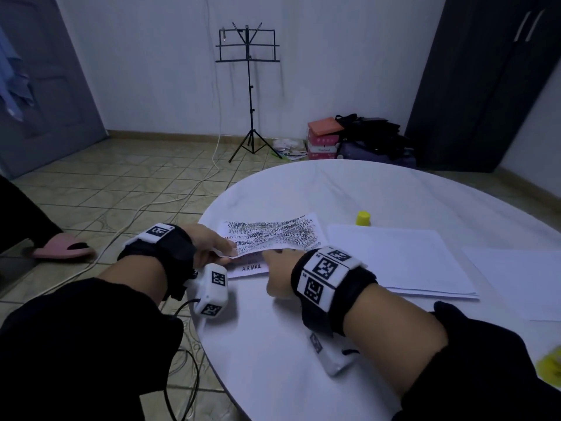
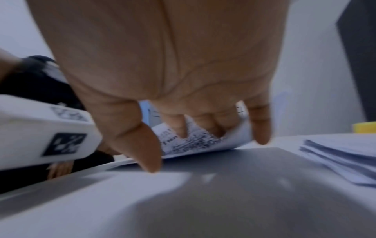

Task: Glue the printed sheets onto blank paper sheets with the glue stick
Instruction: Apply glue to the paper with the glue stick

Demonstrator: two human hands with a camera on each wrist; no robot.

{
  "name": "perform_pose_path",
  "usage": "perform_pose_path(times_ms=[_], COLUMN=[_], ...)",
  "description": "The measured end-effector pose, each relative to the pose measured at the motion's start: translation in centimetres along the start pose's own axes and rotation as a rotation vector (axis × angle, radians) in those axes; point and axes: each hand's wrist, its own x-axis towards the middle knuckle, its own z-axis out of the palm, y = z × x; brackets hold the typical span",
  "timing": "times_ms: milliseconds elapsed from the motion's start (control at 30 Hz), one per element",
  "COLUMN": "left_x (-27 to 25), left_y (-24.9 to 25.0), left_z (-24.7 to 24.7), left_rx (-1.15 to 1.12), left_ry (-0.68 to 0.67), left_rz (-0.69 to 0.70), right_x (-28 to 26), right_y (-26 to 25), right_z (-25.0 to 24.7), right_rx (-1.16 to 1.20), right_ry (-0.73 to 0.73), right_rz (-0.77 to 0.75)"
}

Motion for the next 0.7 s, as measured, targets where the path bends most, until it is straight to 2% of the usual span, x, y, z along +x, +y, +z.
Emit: perform_pose_path(times_ms=[67,167,267,333,433,533,600,700], left_x=[0.0,-0.1,-0.3,-0.5,-0.9,-1.4,-1.9,-2.6], left_y=[0.0,-0.2,-0.4,-0.4,-0.4,-0.4,-0.5,-0.4], left_z=[0.0,-0.1,0.0,0.1,0.4,0.8,1.2,1.9], left_rx=[0.016,0.021,0.020,0.025,0.034,0.073,0.133,0.198], left_ry=[-0.010,-0.012,-0.022,-0.020,-0.017,-0.003,-0.004,0.043], left_rz=[0.001,0.005,0.019,0.031,0.044,0.048,0.050,0.086], right_x=[-0.1,0.6,0.9,0.8,0.3,-0.1,0.0,0.1], right_y=[0.9,1.7,2.7,3.8,5.5,6.5,6.8,7.1], right_z=[-0.4,-0.5,-0.1,-0.4,-1.2,-1.5,-1.2,-0.5], right_rx=[-0.015,0.112,0.327,0.531,0.895,1.175,1.149,0.932], right_ry=[-0.030,-0.019,0.052,0.171,0.361,0.445,0.403,0.364], right_rz=[0.031,0.097,0.302,0.354,0.354,0.355,0.276,0.212])
